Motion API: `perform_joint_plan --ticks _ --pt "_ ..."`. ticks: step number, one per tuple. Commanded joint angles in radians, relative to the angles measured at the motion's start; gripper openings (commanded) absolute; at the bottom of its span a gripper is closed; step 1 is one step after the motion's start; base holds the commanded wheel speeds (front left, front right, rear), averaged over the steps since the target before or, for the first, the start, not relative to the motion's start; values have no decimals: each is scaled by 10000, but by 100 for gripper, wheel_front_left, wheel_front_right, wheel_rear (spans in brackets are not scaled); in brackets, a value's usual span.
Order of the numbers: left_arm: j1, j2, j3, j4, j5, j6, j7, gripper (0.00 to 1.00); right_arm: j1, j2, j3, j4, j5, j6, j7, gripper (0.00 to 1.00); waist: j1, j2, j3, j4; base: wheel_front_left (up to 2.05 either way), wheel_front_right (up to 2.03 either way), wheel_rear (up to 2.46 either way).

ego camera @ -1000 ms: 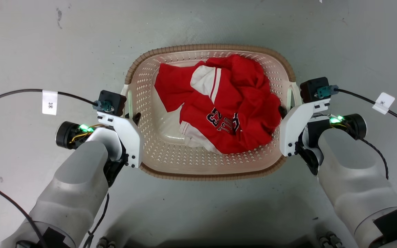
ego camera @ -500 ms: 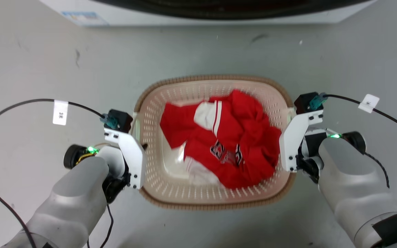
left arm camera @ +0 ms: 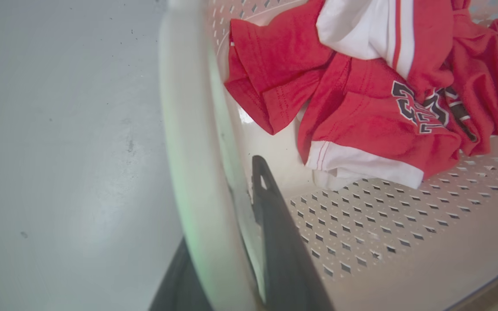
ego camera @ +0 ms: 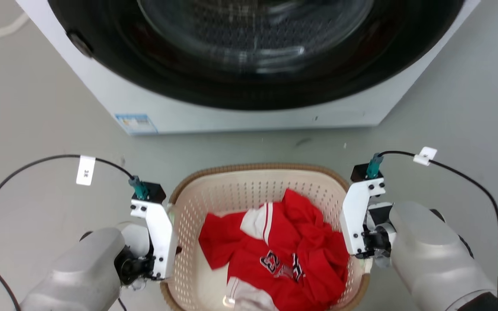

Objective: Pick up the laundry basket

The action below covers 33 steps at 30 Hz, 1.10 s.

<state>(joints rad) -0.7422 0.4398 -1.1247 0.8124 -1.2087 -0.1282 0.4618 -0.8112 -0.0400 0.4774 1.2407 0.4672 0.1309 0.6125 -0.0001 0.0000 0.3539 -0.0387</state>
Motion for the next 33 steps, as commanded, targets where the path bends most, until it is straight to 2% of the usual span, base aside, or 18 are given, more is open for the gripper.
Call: perform_joint_plan --ticks 1,9,16,23,33 --pt "164 290 -139 -38 -96 -36 189 0 215 -183 198 -65 74 -3 294 0 1 0 -1103 -146 0 0 0" --pt "534 640 -541 -407 -926 -38 988 0 685 -182 685 -272 763 -2 1293 0 1 0 -2510 -185 0 0 0" --pt "781 838 -799 -539 -1356 -38 1458 0 1108 -194 1061 -298 1073 -2 1620 0 1 0 -3386 -190 0 0 0" --pt "954 937 -1110 -663 -1396 -38 1998 0 1237 -204 1323 -291 1275 -2 1748 0 1 0 -3787 -207 0 0 0" --pt "1117 728 -1182 -486 -1755 -40 2235 0 1275 -200 1610 -314 1554 -2 1958 0 1 0 -4150 -153 0 0 0"
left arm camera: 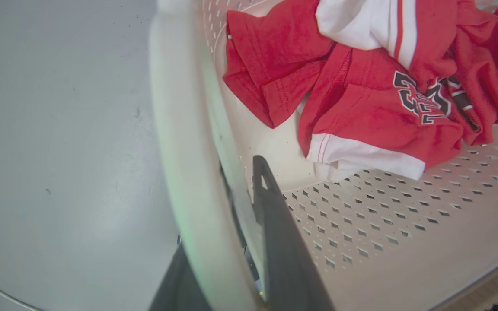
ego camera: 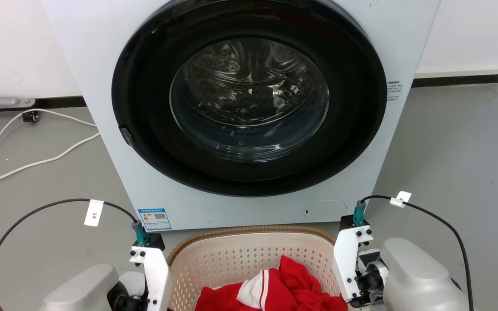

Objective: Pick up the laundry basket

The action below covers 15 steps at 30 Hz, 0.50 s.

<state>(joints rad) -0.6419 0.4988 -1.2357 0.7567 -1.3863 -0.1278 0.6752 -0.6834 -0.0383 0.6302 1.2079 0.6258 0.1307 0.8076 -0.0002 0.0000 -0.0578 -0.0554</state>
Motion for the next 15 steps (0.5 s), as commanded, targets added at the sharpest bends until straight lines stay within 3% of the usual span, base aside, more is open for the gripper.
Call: perform_joint_plan --ticks 1,15 --pt "114 127 -75 78 1 -43 121 0 -18 -217 116 5 -15 0 32 0 2 0 -59 18 0 0 0" --pt "-6 9 -131 131 -167 -45 226 0 -199 -196 438 2 212 13 117 0 2 0 -135 13 0 0 0"
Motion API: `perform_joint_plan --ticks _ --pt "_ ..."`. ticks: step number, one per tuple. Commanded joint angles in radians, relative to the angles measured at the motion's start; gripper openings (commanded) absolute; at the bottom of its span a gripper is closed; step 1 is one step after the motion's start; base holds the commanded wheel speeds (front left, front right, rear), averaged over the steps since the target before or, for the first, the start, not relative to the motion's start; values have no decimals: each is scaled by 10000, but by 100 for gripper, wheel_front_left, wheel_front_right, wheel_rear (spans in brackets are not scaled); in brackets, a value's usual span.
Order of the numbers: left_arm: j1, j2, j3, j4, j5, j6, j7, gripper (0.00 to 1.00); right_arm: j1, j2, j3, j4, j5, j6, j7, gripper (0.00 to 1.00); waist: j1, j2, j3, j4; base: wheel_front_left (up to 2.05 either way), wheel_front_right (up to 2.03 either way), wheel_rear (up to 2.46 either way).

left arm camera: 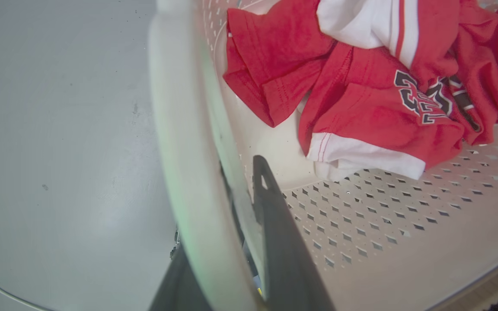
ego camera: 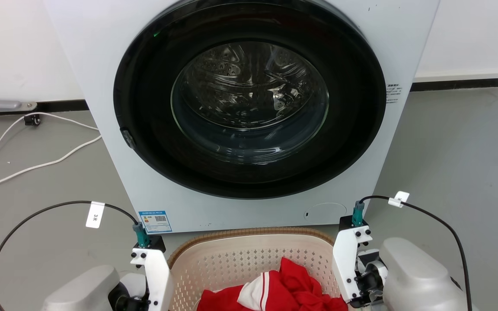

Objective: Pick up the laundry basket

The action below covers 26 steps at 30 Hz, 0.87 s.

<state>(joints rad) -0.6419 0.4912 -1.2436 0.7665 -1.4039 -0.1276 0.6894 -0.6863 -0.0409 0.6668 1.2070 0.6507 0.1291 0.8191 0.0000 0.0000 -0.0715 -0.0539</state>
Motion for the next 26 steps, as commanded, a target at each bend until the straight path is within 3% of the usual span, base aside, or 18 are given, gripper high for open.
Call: perform_joint_plan --ticks 1,26 --pt "-27 82 -56 40 10 -47 89 0 -190 -169 85 29 -24 28 -3 0 0 0 6 -1 0 0 0" --pt "-290 19 -132 180 -118 -46 176 0 -452 -163 417 205 295 28 -82 0 0 0 51 39 0 0 0"
